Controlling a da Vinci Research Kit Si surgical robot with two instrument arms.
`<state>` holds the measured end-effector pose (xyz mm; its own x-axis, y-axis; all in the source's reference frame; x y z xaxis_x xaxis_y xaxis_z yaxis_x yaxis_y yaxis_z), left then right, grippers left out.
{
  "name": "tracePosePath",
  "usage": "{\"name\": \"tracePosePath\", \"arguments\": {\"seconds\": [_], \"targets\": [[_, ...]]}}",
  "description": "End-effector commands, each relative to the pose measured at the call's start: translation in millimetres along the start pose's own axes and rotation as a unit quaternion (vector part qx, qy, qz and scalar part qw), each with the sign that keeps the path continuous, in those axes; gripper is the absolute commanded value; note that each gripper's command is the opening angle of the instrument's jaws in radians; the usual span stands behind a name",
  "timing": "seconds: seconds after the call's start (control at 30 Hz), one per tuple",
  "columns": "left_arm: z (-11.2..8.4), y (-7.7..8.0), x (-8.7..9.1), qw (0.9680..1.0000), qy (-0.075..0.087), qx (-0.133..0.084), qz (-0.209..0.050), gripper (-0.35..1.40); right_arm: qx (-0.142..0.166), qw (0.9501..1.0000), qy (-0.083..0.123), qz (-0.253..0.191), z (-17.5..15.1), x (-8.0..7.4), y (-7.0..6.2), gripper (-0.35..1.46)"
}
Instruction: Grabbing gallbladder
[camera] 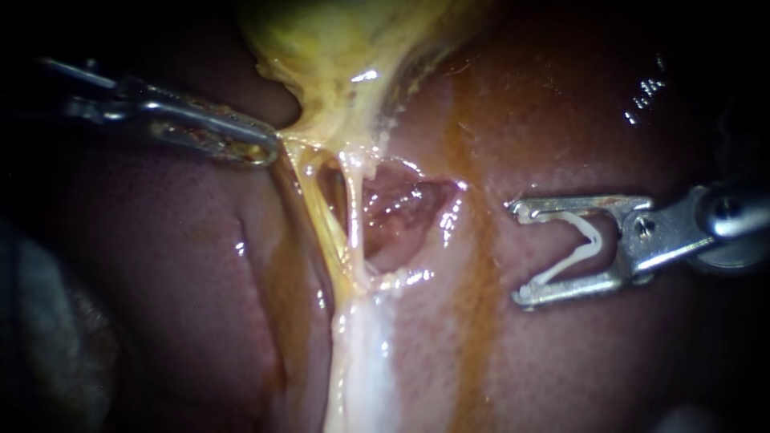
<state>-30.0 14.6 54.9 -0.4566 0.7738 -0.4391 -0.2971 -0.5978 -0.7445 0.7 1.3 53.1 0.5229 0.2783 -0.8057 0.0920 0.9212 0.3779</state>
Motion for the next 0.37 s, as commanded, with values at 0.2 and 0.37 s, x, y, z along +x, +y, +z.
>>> {"name": "tracePosePath", "arguments": {"seconds": [0.2,0.37], "targets": [[0.1,0.2,0.2,1.0000,0.002,0.000,0.000,-0.35,0.000,1.0000,0.000,0.000,0.0,0.0,0.0,0.50],[0.1,0.2,0.2,1.0000,0.002,0.000,0.000,-0.35,0.000,1.0000,0.000,0.000,0.0,0.0,0.0,0.50]]}}
